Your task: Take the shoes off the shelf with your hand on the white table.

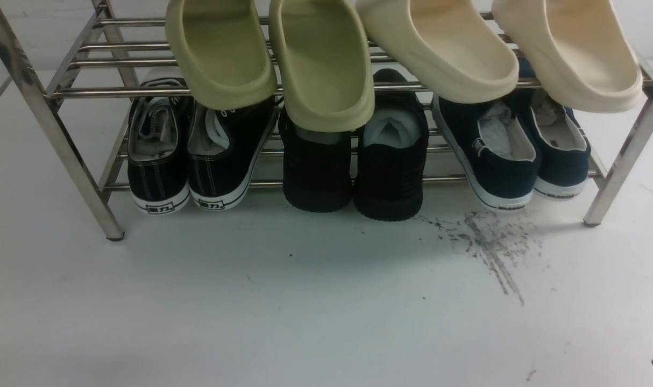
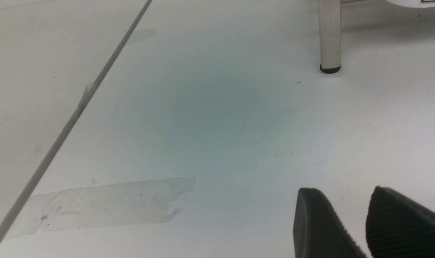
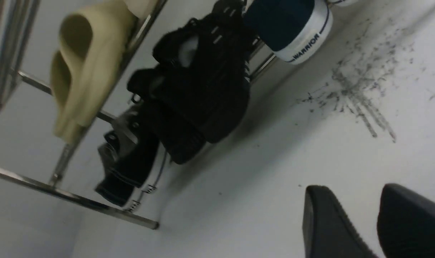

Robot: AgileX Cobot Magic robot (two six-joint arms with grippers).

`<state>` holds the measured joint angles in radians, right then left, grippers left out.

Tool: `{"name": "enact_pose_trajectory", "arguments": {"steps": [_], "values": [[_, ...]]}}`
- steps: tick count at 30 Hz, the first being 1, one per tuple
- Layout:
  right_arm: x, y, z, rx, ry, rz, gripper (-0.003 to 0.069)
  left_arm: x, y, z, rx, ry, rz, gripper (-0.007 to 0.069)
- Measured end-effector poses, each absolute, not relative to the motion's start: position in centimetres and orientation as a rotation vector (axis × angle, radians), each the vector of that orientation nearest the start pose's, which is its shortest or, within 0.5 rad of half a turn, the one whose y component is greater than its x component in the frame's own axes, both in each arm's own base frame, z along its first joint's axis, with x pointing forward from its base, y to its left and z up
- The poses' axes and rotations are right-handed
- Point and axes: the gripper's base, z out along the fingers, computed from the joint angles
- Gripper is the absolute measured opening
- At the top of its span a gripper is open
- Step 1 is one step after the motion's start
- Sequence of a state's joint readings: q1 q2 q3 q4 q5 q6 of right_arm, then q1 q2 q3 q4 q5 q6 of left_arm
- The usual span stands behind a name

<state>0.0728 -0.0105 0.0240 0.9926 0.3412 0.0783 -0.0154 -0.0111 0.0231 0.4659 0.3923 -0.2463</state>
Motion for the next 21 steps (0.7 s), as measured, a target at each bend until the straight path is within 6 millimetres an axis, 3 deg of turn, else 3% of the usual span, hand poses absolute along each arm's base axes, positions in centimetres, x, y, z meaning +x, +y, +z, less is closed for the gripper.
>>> {"name": "enact_pose_trajectory", "arguments": {"steps": [6, 8, 11, 12, 14, 19, 21], "values": [[5.1, 2.8, 19.8, 0.686, 1.601, 1.130, 0.0232, 5.2, 1.5, 17.4, 0.068, 1.853, 0.280, 0.0242], [4.9, 2.6, 21.4, 0.643, 1.543, 1.109, 0.0199, 5.2, 1.5, 17.4, 0.068, 1.853, 0.280, 0.0242], [4.9, 2.3, 25.5, 0.501, 1.483, 0.976, 0.0082, 5.2, 1.5, 17.5, 0.069, 1.853, 0.281, 0.0242], [4.9, 2.3, 25.7, 0.496, 1.476, 0.975, 0.0082, 5.2, 1.5, 17.5, 0.069, 1.853, 0.281, 0.0242], [6.3, 2.4, 27.8, 0.385, 1.549, 0.828, -0.0001, 5.2, 1.5, 17.5, 0.069, 1.853, 0.281, 0.0242], [10.7, 3.2, 29.0, 0.226, 1.820, 0.677, -0.0003, 5.2, 1.5, 17.5, 0.069, 1.853, 0.281, 0.0242], [13.7, 4.0, 29.0, 0.147, 2.003, 0.656, -0.0002, 5.2, 1.5, 17.5, 0.069, 1.853, 0.281, 0.0242]]}}
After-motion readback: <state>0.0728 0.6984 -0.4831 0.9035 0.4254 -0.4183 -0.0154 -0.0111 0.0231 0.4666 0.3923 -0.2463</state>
